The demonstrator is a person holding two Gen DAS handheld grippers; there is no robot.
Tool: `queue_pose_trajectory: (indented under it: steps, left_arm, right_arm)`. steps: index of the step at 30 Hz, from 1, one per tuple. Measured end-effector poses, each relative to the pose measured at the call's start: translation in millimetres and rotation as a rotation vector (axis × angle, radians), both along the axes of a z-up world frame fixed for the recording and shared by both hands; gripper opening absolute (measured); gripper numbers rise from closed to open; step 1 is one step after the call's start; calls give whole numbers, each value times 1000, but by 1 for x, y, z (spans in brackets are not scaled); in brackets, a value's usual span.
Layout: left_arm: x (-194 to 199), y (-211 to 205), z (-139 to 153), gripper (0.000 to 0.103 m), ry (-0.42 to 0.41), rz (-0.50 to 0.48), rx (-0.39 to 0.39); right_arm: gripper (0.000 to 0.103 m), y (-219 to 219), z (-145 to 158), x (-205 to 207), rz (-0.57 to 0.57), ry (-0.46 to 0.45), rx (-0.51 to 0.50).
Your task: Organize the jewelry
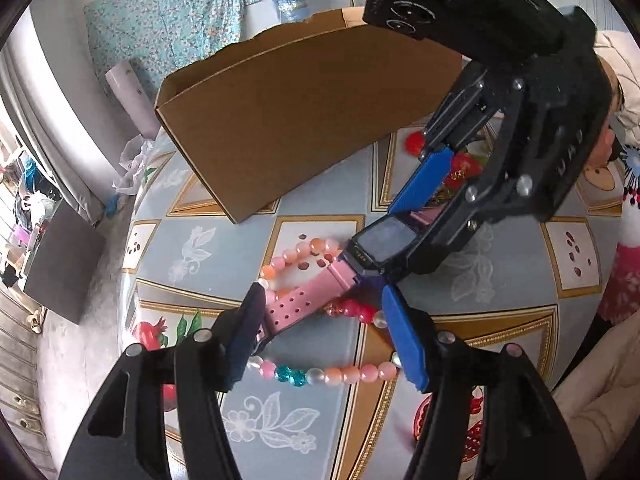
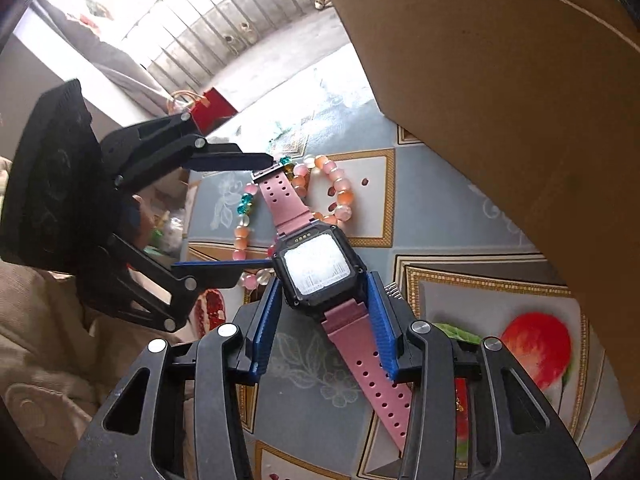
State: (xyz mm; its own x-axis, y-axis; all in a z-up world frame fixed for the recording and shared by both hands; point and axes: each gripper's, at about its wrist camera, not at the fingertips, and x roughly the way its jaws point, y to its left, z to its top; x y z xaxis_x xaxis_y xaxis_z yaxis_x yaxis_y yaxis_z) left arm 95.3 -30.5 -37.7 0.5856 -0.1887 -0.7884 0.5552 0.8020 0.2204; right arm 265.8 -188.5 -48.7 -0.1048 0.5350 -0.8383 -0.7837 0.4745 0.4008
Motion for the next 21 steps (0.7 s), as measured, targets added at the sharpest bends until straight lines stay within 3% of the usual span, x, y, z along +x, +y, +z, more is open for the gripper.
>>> queue_pose_trajectory:
  steps: [12,15,21]
  left_arm:
    - [-4,-14,-3,59,-10,-64,67]
    - [-3,-18,-5,58,-9,-66,89]
    - [-1,-22,-7,42,-9,-64,91]
  right_arm:
    - [38,-20,-2,32,16,115,64]
    - [38,-3,-6,29,23,123,66]
    - [38,-6,-8,34,30,153,79]
